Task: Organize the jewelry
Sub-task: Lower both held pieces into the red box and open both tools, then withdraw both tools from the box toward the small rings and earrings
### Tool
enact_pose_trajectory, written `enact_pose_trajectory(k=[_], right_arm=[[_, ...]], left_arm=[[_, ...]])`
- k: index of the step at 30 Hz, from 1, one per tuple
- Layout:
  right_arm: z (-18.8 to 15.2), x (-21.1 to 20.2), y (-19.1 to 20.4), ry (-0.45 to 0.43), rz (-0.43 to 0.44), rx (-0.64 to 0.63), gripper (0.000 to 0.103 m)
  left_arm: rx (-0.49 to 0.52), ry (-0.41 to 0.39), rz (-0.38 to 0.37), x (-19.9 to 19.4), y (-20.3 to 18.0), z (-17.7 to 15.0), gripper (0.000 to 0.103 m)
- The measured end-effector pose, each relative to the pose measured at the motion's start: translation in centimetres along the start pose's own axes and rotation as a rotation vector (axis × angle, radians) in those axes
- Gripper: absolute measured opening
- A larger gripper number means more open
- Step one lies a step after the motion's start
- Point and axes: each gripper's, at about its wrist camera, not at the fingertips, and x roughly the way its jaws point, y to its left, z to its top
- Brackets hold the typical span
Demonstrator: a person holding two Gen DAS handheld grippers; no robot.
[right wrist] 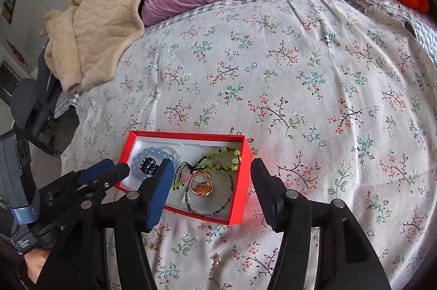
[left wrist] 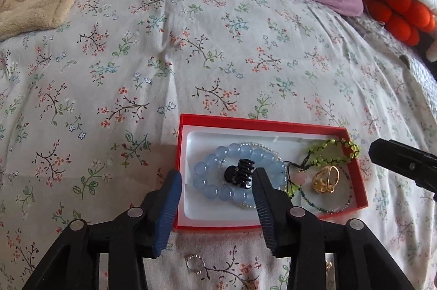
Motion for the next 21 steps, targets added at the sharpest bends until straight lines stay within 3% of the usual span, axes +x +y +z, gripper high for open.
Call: enact_pose_trajectory(k=[10, 21], right_arm=[[-1.8, -2.5, 0.1, 0.006, -0.038, -0.037, 0.062], [-4.3, -3.9, 0.2, 0.037, -0.105, -0.086, 0.070]], left_arm=[[0.000, 0.014, 0.023, -1.8, -0.1, -1.5, 0.081], [0.057, 0.026, 0.104, -3.5, -0.7, -4.0, 0.098]])
